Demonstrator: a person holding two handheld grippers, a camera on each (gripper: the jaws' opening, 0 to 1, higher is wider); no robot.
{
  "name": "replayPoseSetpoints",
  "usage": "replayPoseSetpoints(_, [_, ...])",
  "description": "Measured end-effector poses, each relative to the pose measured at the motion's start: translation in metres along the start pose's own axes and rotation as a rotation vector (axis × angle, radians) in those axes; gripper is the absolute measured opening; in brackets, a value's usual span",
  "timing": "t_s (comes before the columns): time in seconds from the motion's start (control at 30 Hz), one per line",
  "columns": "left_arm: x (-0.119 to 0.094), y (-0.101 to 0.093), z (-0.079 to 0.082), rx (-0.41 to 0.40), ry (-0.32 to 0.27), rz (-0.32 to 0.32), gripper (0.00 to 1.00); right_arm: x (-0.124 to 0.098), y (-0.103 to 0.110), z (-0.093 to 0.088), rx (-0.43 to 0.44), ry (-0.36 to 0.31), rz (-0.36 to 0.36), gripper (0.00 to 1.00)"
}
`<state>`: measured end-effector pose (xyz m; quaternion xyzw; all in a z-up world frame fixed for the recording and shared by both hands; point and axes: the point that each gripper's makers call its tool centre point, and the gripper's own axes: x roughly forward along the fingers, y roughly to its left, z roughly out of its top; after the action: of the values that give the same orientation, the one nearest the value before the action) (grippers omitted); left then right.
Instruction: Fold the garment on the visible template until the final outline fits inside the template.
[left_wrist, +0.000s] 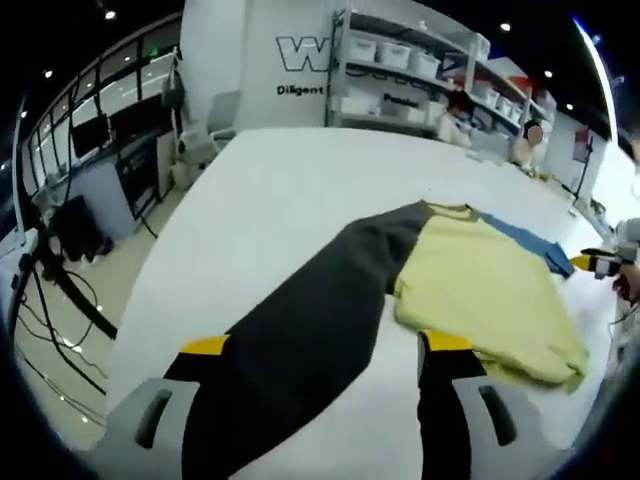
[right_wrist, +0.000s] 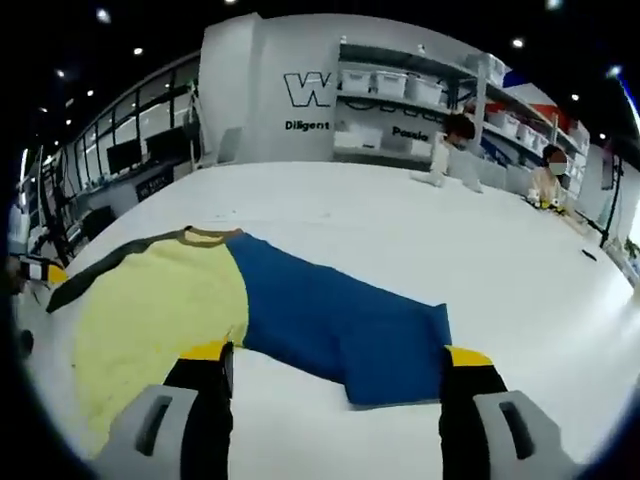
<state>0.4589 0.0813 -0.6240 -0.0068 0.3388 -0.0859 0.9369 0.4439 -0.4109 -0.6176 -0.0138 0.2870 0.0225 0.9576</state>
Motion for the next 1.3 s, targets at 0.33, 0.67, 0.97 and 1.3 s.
replayPoseSetpoints(0.33, [-0.013,-0.039,-0.001,0.016,-0.013,-0.073,0.96,-0.023,0.057,-0.002,0.027,-0.011,0.191,0.99])
replayPoseSetpoints(0.67, [-0.021,-0.073,-0.019,0.073,0.015,-0.136,0.99,-0.05,0.103,-0.024,-0.056,0.048,0.346,0.99])
replayPoseSetpoints(0.97, [-0.025,-0.098,-0.039,0.085,0.037,-0.179,0.97,-0.069,0.122,-0.046,-0.091,0.08,0.419,0.99])
replayPoseSetpoints(1.3, [-0.015,-0.105,-0.061,0.155,0.042,-0.132,0.86,-0.086,0.127,-0.075,-0.111,0.13,0.469,0.88])
